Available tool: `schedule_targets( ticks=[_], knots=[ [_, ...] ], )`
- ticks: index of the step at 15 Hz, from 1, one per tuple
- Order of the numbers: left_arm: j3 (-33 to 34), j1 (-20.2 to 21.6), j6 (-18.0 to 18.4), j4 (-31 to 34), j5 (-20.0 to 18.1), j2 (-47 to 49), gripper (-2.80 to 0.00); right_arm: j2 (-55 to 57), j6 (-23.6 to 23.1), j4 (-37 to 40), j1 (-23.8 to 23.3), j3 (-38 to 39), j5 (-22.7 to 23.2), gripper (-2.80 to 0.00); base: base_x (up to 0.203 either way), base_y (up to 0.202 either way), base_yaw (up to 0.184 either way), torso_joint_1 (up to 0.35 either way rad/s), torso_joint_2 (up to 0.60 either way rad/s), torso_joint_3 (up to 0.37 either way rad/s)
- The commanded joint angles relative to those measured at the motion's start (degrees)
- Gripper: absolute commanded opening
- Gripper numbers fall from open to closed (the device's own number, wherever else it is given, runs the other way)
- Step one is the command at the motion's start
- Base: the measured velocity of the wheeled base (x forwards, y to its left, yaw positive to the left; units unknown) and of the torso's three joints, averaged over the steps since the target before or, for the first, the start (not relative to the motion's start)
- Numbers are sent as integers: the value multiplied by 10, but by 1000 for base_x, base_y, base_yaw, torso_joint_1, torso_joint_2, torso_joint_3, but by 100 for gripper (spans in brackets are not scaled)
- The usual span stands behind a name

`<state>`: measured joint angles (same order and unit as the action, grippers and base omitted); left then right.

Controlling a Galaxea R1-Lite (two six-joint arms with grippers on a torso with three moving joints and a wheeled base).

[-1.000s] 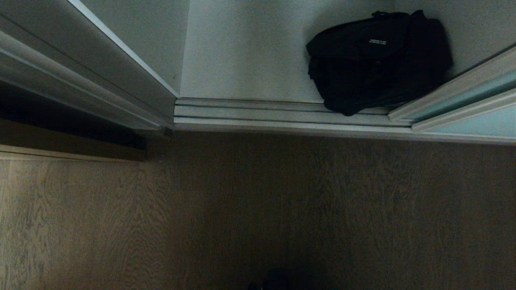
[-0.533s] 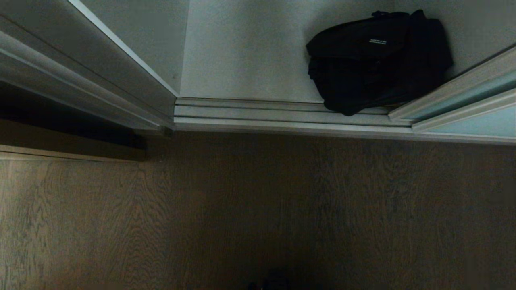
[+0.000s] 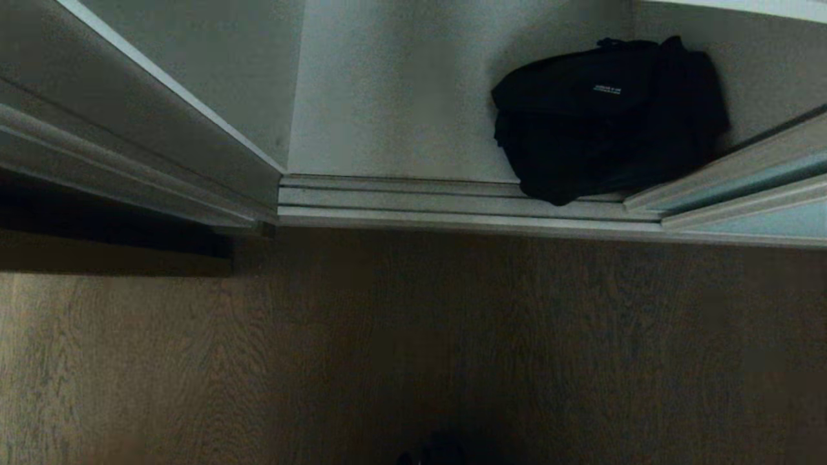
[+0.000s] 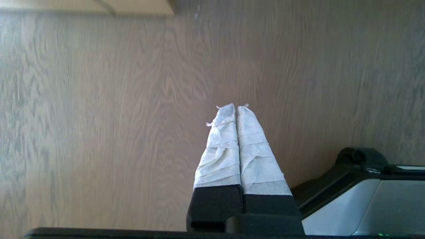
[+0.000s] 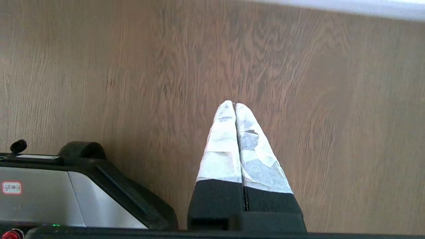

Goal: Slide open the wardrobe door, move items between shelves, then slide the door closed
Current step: Place the bag on the higher shelf

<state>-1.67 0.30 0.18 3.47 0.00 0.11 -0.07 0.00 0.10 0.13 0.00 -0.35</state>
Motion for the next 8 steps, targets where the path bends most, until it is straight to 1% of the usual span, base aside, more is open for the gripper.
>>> schedule_targets(
  ticks=[1,4,5,8],
  knots=[
    [0,0,0,0,0,0,-280,-1,0,0,0,0,0,-280,197,0,2,-2,0,3],
    [0,0,0,0,0,0,-280,-1,0,0,0,0,0,-280,191,0,1,3,-1,5],
    [0,0,0,0,0,0,-280,-1,0,0,0,1,0,-280,113,0,6,7,-2,0],
    [1,0,0,0,0,0,-280,-1,0,0,0,0,0,-280,0,0,0,0,0,0]
  ],
)
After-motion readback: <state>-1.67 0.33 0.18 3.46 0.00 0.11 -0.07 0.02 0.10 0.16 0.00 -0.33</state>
